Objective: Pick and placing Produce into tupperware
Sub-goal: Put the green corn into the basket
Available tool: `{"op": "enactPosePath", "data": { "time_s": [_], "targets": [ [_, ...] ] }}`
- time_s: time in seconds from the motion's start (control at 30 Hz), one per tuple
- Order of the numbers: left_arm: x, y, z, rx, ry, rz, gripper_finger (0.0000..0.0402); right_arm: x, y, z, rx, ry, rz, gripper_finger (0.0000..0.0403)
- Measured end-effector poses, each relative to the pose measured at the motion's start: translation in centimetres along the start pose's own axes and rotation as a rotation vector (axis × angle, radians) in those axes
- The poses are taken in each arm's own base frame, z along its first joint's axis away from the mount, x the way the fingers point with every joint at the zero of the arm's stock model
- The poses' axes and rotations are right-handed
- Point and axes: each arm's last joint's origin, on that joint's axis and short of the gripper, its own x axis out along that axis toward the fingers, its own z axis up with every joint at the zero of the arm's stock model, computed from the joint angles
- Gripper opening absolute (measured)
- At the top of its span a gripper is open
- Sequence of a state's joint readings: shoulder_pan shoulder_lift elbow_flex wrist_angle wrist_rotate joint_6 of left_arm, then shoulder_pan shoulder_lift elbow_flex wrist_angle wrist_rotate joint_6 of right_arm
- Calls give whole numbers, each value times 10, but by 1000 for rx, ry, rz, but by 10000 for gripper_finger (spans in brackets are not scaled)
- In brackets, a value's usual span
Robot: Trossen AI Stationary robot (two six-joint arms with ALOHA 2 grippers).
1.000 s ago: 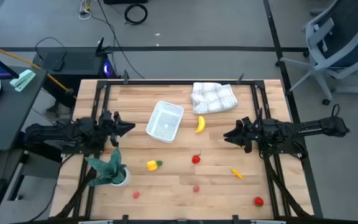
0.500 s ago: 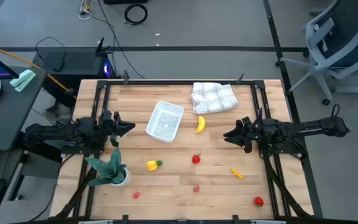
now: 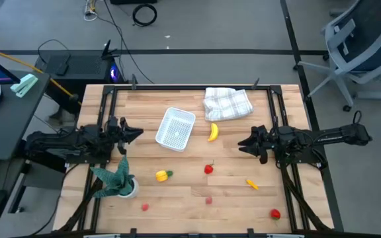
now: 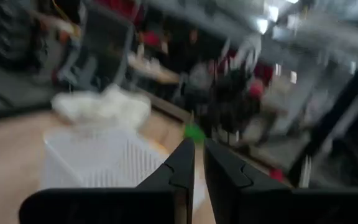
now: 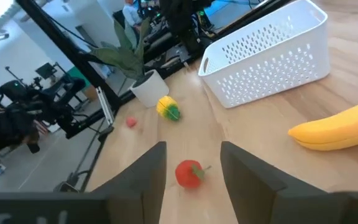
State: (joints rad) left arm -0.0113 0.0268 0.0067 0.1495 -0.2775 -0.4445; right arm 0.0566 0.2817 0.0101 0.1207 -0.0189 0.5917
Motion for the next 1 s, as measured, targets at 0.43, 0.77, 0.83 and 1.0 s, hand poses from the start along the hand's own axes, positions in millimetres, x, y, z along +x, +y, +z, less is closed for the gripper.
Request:
{"op": "enactPosePath", "data": {
  "time_s": [0.43, 0.77, 0.83, 1.0],
  "targets": [
    [-7, -13, 52, 35, -305, 97, 15, -8, 9, 37, 492, -550, -94, 160],
    [-25, -31, 106, 206, -462, 139, 14, -8, 2, 37, 619, -697, -238, 160],
    [-29, -35, 116, 203, -481, 139, 21, -8, 3, 37, 633, -667, -196, 160],
    [-38, -40, 133, 279, -458, 198, 49, -16, 21, 62, 584, -750, -40, 160]
  ]
}}
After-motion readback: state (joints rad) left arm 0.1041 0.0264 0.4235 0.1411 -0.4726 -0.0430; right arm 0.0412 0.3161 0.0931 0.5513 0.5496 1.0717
